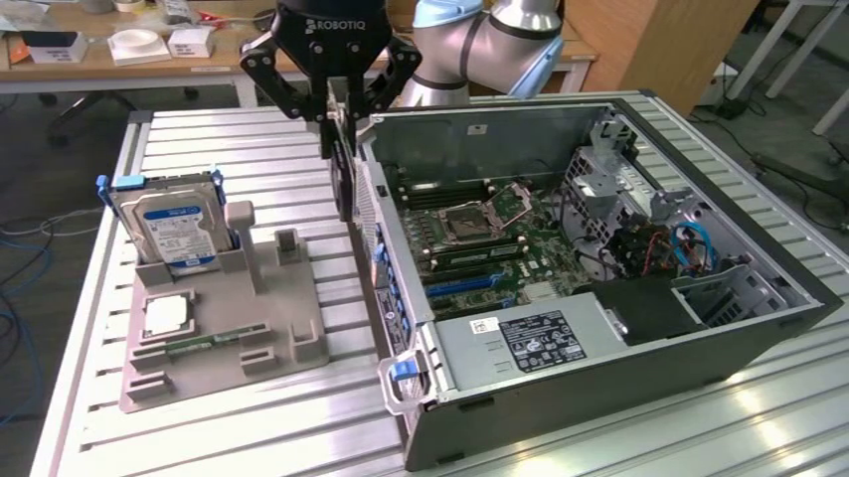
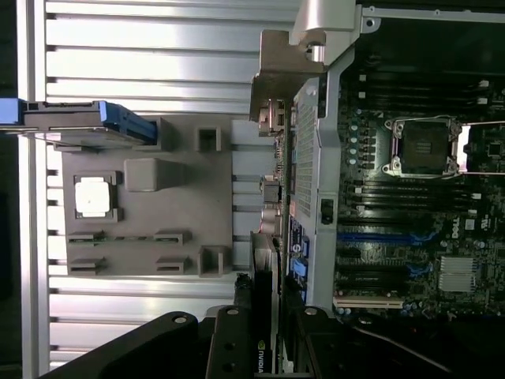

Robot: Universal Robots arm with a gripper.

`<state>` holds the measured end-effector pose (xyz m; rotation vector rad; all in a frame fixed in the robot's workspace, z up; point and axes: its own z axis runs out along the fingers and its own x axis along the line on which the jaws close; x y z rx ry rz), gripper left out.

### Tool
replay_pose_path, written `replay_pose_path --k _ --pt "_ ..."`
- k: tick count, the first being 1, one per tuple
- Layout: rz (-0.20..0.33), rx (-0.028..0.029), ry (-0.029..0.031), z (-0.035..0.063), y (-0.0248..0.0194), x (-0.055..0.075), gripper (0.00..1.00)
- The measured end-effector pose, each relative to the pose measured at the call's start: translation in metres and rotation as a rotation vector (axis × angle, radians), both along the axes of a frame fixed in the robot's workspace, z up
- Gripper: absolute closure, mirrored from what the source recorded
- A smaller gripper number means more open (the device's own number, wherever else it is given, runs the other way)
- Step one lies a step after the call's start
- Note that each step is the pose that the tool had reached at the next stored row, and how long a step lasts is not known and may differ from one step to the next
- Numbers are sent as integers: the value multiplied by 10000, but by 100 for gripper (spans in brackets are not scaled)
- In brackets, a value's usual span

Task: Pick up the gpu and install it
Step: 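Pick up the gpu and move the gpu toward the slot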

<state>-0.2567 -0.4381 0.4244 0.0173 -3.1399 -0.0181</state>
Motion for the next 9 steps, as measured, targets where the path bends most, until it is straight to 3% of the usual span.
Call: replay_pose_path --k 9 --pt "0 -1 1 0 0 82 74"
